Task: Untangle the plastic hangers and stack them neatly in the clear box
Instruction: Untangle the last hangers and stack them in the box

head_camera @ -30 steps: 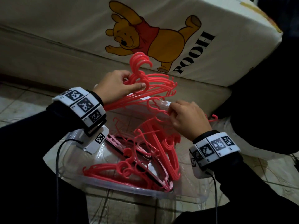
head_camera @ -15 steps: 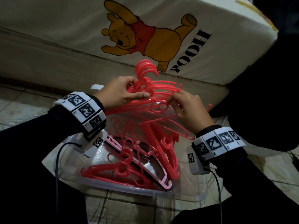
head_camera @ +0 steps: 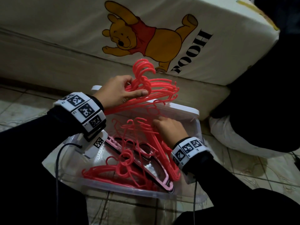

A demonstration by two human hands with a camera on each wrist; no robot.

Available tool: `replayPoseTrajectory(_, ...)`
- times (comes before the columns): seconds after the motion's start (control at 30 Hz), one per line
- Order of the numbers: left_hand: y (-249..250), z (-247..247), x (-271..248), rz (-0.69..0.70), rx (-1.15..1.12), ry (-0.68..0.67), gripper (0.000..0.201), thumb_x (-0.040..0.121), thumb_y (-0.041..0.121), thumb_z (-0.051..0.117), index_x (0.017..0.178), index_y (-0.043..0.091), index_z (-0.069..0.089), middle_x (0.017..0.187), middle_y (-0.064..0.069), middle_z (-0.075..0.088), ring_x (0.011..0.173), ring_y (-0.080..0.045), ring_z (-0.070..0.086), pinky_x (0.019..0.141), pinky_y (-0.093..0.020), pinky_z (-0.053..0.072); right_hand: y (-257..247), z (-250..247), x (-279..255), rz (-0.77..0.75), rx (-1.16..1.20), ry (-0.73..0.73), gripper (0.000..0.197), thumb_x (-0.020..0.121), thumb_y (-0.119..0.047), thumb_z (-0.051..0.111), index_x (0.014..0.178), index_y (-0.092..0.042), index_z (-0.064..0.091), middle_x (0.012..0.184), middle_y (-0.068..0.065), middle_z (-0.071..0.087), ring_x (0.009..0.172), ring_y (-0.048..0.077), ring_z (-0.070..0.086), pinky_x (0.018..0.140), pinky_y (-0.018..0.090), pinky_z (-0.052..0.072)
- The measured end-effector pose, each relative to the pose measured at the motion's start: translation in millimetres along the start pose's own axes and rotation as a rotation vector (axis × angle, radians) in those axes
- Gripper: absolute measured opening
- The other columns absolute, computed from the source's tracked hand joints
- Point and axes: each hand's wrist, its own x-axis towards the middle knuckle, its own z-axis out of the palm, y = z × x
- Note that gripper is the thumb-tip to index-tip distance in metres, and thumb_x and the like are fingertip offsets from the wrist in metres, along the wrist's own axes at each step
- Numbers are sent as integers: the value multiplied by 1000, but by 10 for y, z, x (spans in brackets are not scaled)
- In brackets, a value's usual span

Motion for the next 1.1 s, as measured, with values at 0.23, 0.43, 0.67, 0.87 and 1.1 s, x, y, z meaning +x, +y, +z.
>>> replayPoseTrajectory(0.23, -21, -19, 16, -2, -12, 37, 47, 62, 67, 63, 79, 23, 60, 77, -3, 65, 67, -14, 56, 67, -35, 44, -147, -22, 114, -13, -20, 93, 23, 92, -17, 48, 115, -20, 52, 105, 4, 56, 92, 30, 62, 62, 35, 40)
replayPoseTrajectory(0.43, -43, -44, 21, 7, -7, 57, 54, 63, 69, 61, 83, 19, 62, 80, -7, 69, 67, -14, 59, 66, -34, 46, -126, -164, 131, 3, -77, 167, 25, 90, -19, 51, 115, -18, 51, 108, 5, 58, 95, 29, 62, 59, 33, 34)
replayPoseTrajectory(0.67, -68, -84, 49, -6, 30, 68, 43, 65, 68, 60, 77, 27, 59, 69, 10, 60, 59, 1, 51, 59, -23, 38, 158, -480, -27, 68, -40, 305, 22, 85, -32, 56, 104, -20, 56, 99, 4, 62, 89, 29, 62, 55, 31, 29)
replayPoseTrajectory(0.87, -50, -92, 57, 28, 10, 81, 55, 66, 70, 59, 84, 18, 62, 75, 0, 64, 65, -10, 54, 64, -29, 41, 268, -768, -195, 84, 150, 465, 11, 89, -20, 56, 97, -15, 62, 98, 6, 55, 93, 27, 55, 61, 34, 43)
replayPoseTrajectory(1.1, 38, 44, -5, 66, 21, -51, 89, 57, 95, 30, 84, 15, 59, 68, 2, 59, 62, -14, 54, 60, -30, 40, 91, -778, -173, 38, 152, 496, 12, 90, -20, 58, 97, -17, 66, 100, 3, 61, 98, 23, 51, 79, 31, 31)
